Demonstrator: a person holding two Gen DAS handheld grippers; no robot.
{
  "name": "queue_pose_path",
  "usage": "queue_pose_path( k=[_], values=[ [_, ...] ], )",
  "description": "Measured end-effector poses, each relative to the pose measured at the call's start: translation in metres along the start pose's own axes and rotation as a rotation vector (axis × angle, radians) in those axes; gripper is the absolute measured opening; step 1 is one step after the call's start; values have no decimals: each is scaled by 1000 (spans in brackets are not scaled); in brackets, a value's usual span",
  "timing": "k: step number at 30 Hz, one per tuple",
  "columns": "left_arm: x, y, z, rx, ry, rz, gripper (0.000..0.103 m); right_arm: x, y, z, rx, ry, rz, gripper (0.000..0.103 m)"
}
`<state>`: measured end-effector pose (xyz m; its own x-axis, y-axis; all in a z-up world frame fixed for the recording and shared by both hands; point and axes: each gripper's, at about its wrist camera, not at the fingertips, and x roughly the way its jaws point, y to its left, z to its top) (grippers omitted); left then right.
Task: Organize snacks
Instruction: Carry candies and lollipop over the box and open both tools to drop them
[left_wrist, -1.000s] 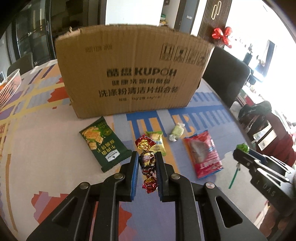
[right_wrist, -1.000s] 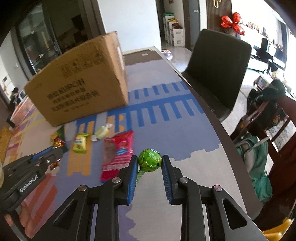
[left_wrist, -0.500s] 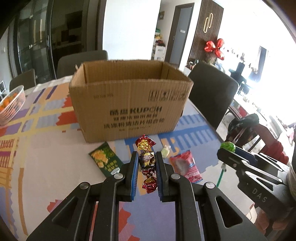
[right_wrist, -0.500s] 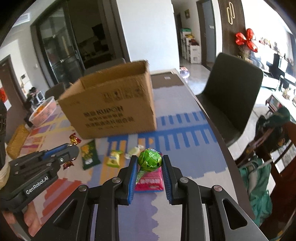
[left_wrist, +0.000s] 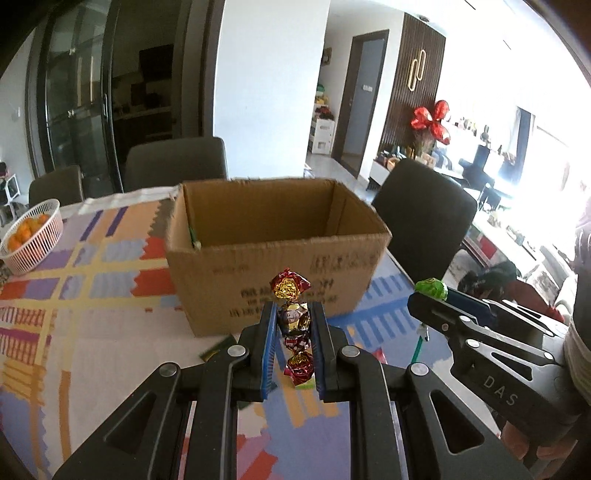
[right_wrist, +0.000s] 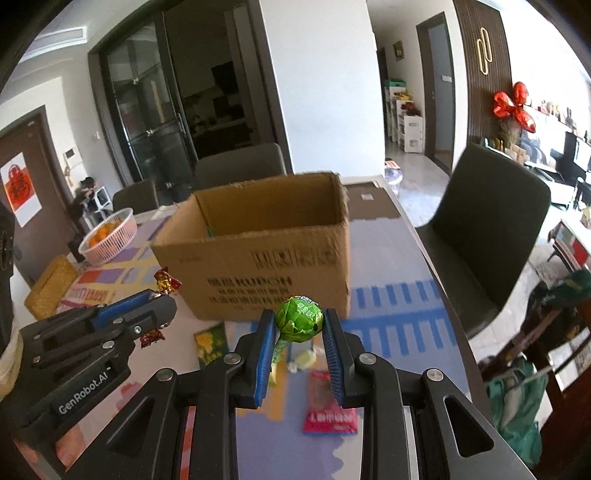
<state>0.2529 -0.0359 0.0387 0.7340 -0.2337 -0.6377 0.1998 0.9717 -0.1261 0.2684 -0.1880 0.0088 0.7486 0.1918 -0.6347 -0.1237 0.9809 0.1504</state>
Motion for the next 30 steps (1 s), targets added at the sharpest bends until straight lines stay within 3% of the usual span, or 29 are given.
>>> queue_pose_path(
  k=[15,30],
  values=[
    [-5,20,56,40,-81,59,19,8,23,68,-47,-60,30,27],
    [38,40,94,44,-30,56,19,48,33,114,-84,-48,-3,27]
  ],
)
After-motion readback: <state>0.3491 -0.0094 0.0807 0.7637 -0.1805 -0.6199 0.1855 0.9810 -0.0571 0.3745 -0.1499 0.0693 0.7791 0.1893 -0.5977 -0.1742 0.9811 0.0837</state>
